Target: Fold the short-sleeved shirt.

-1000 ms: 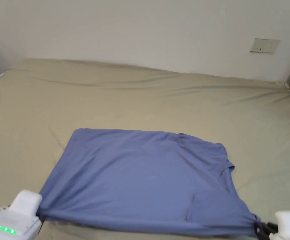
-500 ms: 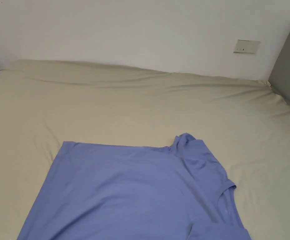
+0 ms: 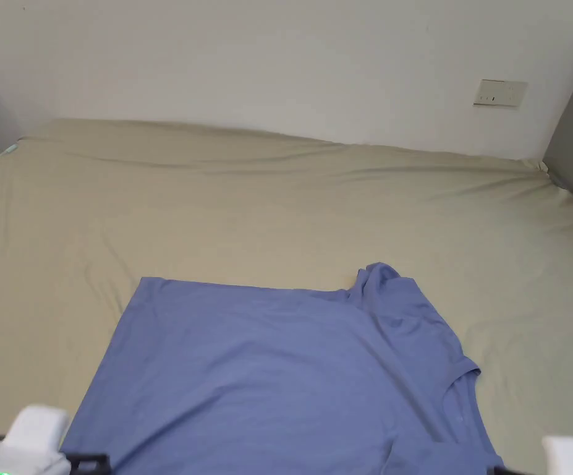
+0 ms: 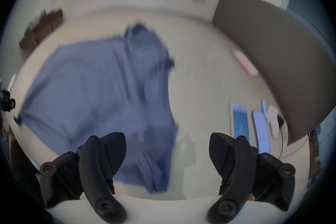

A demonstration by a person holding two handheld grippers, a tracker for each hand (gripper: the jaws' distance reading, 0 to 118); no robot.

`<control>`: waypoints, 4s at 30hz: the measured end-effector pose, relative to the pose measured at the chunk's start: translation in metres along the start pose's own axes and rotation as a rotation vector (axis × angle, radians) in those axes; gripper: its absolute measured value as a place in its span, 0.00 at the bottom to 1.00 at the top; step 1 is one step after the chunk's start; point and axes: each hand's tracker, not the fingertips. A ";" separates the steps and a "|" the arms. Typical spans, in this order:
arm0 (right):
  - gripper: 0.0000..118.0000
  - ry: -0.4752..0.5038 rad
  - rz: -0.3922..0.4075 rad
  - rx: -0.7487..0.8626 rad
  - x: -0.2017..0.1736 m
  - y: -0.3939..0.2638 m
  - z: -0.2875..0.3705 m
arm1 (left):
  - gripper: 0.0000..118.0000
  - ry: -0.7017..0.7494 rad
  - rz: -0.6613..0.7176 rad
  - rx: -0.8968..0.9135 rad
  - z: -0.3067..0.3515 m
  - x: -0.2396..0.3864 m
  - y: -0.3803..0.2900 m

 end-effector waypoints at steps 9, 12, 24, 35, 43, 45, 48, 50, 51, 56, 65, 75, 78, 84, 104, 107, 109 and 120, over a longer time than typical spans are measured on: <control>0.78 -0.058 0.117 0.597 -0.081 0.114 0.133 | 0.92 0.073 0.110 0.705 0.139 0.052 0.114; 0.32 -0.040 0.159 0.652 -0.105 0.123 0.150 | 0.53 0.124 0.084 0.807 0.167 0.079 0.125; 0.01 0.010 0.227 0.666 -0.142 0.115 0.146 | 0.00 0.098 -0.098 0.810 0.177 0.110 0.125; 0.01 0.026 0.240 0.570 -0.123 0.108 0.122 | 0.00 0.014 -0.070 0.383 0.087 0.052 0.074; 0.01 -0.005 0.222 0.447 -0.095 0.087 0.100 | 0.93 0.035 0.068 -0.142 -0.003 -0.005 -0.055; 0.01 -0.018 0.216 0.422 -0.090 0.086 0.094 | 0.93 0.052 0.106 -0.180 -0.010 -0.010 -0.069; 0.01 -0.035 0.211 0.395 -0.084 0.083 0.087 | 0.93 0.046 0.114 -0.216 -0.022 -0.011 -0.078; 0.01 -0.044 0.206 0.382 -0.082 0.083 0.084 | 0.92 0.035 0.098 -0.240 -0.032 -0.007 -0.081; 0.01 -0.047 0.203 0.377 -0.082 0.082 0.083 | 0.91 0.035 0.085 -0.255 -0.036 -0.005 -0.083; 0.01 -0.057 0.196 0.364 -0.081 0.080 0.081 | 0.48 -0.016 0.142 -0.268 -0.034 -0.004 -0.078; 0.62 -0.042 0.159 0.117 -0.053 0.048 0.043 | 0.02 -0.032 0.162 -0.110 -0.003 -0.003 -0.044; 0.96 0.031 -0.022 -0.345 -0.006 -0.067 -0.037 | 0.02 -0.018 0.200 -0.117 0.005 0.002 -0.041; 0.94 0.047 -0.010 -0.364 -0.013 -0.072 -0.044 | 0.02 -0.009 0.197 -0.144 0.004 0.005 -0.047; 0.53 0.155 -0.059 -0.356 -0.018 -0.074 -0.052 | 0.03 -0.003 0.210 -0.184 0.001 0.007 -0.056; 0.11 0.167 -0.173 -0.037 -0.002 0.036 -0.048 | 0.03 -0.100 0.392 0.077 -0.022 -0.006 0.049; 0.11 0.141 -0.144 -0.050 -0.008 0.059 -0.081 | 0.03 -0.079 0.365 0.044 -0.054 -0.003 0.068; 0.11 0.134 -0.147 -0.093 -0.012 0.073 -0.108 | 0.03 -0.052 0.339 -0.007 -0.081 0.000 0.076; 0.11 0.075 -0.047 -0.257 -0.034 0.077 -0.211 | 0.02 0.021 0.251 -0.173 -0.169 0.014 0.079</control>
